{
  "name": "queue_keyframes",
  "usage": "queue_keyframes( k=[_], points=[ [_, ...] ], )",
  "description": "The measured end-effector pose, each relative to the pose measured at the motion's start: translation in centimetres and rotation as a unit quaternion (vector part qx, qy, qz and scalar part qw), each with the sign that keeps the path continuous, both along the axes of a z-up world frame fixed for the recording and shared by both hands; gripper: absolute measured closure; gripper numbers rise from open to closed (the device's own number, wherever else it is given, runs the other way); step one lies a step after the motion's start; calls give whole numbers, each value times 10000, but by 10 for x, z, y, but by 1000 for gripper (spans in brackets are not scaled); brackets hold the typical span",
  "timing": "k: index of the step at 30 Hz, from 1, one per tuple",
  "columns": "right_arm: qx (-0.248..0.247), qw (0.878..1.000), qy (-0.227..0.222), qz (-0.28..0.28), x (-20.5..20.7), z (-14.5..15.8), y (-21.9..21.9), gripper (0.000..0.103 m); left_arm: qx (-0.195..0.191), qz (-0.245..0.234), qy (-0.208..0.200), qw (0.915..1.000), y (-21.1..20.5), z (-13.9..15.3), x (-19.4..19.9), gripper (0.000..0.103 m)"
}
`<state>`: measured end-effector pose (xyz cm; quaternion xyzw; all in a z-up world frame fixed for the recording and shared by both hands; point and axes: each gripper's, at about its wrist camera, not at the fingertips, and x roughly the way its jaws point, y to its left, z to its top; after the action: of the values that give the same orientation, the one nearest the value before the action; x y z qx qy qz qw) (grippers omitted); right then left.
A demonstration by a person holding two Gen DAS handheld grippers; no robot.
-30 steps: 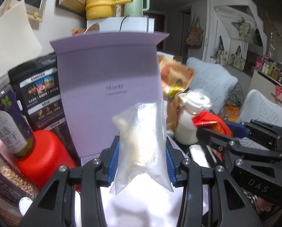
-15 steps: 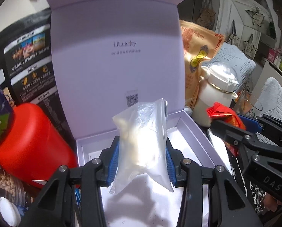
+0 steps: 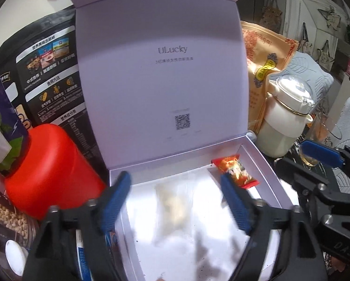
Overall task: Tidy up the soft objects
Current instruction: 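Carry both items into the lavender box and open both tools, then withdraw both tools from the box back over the snacks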
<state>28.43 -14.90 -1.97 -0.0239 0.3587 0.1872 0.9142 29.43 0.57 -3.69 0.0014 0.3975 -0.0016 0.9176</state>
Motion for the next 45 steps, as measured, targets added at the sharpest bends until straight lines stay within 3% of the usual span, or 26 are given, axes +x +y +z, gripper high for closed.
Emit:
queue_keyframes(
  k=[12,20,35,45],
  points=[
    [-79,9997,-146,-160,-6,11,-8,44,-66,61,-133,9999,2,17,-7,19],
    [-50,9993,-318,-201,-19,32,-11,44,-86,-67,-518,9986,1,54,-27,19],
    [104,9944,-1020,-273,-89,102,-24,44,-106,-206,-1215,9923,-7,121,-100,19],
    [171,9904,-1328,-349,-146,126,-34,44,-126,-299,-1449,9889,-9,143,-156,19]
  ],
)
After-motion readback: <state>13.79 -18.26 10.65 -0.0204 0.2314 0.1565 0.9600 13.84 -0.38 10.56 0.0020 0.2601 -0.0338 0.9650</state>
